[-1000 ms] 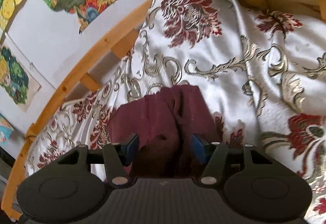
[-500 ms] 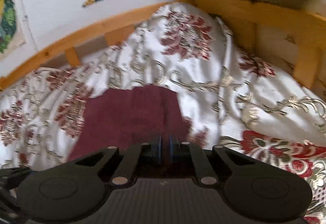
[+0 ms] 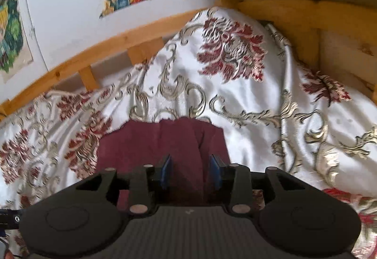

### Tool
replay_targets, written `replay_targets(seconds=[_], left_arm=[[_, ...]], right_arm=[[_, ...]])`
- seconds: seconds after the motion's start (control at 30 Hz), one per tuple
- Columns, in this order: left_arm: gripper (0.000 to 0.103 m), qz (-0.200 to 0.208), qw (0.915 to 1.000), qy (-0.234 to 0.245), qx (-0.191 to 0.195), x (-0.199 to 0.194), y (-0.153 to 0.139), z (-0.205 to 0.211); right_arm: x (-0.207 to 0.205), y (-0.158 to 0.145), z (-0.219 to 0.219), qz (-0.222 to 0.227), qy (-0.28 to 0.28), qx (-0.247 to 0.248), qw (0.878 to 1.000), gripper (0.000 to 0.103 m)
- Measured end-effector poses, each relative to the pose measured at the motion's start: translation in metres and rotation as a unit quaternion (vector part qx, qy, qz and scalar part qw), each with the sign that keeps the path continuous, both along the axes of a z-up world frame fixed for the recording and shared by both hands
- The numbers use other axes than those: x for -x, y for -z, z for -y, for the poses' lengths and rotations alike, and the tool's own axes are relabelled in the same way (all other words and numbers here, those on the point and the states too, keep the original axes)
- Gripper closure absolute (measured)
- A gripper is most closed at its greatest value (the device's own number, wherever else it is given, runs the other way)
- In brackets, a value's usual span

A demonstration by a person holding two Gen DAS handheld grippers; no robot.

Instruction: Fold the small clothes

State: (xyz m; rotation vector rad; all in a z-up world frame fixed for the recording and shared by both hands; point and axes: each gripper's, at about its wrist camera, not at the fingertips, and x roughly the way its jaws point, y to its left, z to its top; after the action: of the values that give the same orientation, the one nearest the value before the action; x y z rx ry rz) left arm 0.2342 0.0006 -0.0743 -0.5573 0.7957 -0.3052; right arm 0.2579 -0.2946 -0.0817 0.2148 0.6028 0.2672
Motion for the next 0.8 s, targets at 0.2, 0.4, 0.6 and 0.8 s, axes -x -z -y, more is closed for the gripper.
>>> replay_targets(seconds=[0.2, 0.4, 0.6, 0.8], left_arm=[[0.005, -0.039, 0.999, 0.012, 0.016, -0.004, 0.013, -0.002], [0.005, -0.046, 0.998, 0.042, 0.008, -0.001, 0.016, 0.008], [0.005, -0.046, 0.9969, 0.063, -0.009, 0.0, 0.018, 0.02], [0.004, -0.06, 0.9965, 0.057, 0.002, -0.001, 0.022, 0.016]], right_arm=[[0.013, -0.01, -0.012, 0.025, -0.019, 0.026, 0.999, 0.095], [0.037, -0.024, -0.002, 0.035, 0.017, 0.053, 0.998, 0.096], [0.029, -0.011, 0.014, -0.003, 0.024, 0.04, 0.999, 0.095], [0.017, -0.003, 0.021, -0.014, 0.028, 0.014, 0.999, 0.081]])
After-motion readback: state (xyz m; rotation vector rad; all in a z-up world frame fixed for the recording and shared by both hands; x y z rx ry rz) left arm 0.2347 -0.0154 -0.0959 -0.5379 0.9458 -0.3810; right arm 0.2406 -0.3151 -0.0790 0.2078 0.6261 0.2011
